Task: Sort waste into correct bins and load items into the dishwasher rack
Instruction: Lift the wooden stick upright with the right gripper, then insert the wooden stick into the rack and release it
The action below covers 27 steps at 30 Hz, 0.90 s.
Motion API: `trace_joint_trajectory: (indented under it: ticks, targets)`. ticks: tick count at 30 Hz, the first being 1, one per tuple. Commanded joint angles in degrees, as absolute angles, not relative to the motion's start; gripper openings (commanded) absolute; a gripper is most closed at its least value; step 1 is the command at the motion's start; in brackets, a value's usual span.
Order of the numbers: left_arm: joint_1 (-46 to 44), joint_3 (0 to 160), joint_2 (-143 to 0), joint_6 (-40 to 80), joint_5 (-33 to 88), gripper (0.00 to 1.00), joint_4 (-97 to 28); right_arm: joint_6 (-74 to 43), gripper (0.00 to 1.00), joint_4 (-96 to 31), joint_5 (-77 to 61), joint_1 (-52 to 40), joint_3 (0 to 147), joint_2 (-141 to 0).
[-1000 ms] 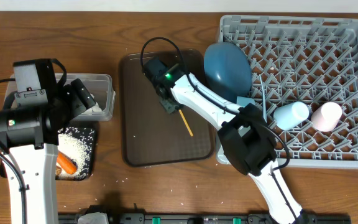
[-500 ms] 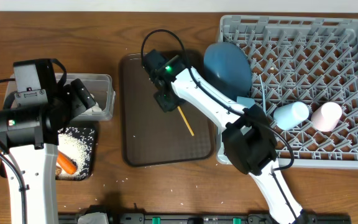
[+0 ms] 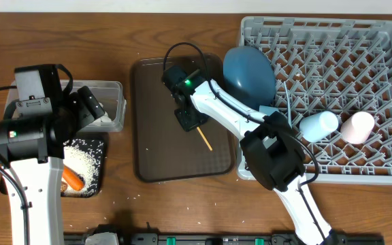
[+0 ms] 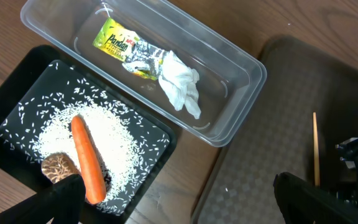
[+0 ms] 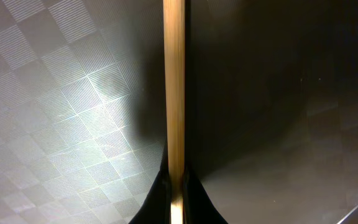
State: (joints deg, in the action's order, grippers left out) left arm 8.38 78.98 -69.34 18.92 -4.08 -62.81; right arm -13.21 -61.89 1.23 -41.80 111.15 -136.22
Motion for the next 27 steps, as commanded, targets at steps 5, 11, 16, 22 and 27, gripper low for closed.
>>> trace_joint_trajectory:
  ticks: [5, 11, 16, 22, 27]
  targets:
    - [8.62, 79.09, -69.3, 18.74, -4.56, 0.98, -62.96, -13.32, 0.01, -63.79, 2.2, -41.47, 113.34, -134.82]
    - [8.62, 79.09, -69.3, 18.74, -4.56, 0.98, -62.96, -13.02, 0.01, -67.09, 2.2, -40.86, 117.86, -125.97]
    - [8.62, 79.09, -69.3, 18.74, -4.56, 0.98, -62.96, -13.72, 0.01, -67.83, 3.07, -39.05, 117.86, -116.77]
    - [8.62, 79.09, -69.3, 18.74, -4.56, 0.98, -62.96, -18.85, 0.01, -72.93, 7.51, -31.92, 117.86, -108.73]
    - [8.62, 79.09, -69.28, 18.74, -4.56, 0.98, -62.96, -19.75, 0.01, -81.73, 7.51, -22.13, 117.8, -107.09]
